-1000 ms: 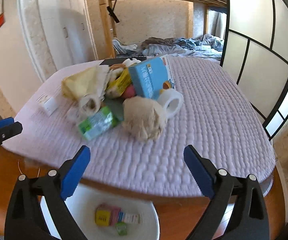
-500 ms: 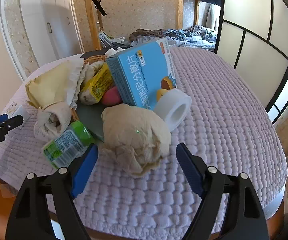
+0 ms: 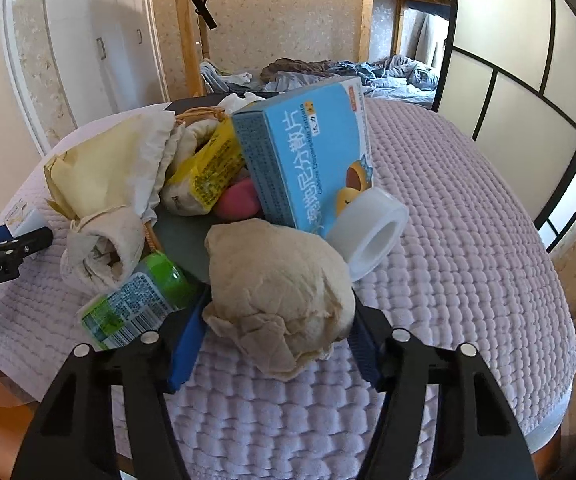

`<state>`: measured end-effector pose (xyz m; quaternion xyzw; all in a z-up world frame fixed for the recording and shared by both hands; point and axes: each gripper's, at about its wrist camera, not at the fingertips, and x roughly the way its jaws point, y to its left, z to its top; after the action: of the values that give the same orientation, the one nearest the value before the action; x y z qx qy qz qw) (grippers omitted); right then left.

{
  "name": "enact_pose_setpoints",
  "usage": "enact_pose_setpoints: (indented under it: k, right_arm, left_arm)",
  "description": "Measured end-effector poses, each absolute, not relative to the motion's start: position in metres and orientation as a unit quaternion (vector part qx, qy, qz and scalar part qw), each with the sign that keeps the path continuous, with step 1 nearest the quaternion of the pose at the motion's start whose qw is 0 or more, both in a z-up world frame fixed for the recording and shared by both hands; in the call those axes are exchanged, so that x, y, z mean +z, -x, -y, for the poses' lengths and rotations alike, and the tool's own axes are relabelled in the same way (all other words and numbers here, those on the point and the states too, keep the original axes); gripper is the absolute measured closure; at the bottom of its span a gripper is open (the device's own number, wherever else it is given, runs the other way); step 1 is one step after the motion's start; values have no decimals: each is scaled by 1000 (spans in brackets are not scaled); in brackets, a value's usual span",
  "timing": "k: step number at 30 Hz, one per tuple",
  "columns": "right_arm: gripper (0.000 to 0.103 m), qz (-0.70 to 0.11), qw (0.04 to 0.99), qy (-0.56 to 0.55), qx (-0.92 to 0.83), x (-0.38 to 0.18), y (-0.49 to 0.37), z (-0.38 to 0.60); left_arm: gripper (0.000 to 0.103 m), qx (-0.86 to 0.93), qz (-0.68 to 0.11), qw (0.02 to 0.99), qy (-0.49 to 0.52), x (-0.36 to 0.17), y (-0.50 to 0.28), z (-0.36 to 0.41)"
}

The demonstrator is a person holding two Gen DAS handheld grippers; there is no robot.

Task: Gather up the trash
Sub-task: 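Grasp the white vitamin B box with the left gripper while the right grasps the crumpled tissue, then carry the white box and crumpled tissue with both grippers over the white bin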

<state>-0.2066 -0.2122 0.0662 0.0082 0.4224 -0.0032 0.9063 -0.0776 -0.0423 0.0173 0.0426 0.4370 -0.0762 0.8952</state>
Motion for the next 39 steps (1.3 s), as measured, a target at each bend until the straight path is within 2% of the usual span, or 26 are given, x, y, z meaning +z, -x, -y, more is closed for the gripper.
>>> enact_pose_setpoints:
  k: [6, 39]
  right_arm:
    - [50, -419, 908, -18, 2, 69, 214, 216]
    - [50, -428, 902, -44, 45, 83, 245, 219]
  left_arm:
    - [36, -81, -433, 897, -44, 20, 80, 42]
    - [37, -135, -429, 893, -16, 49, 124, 52]
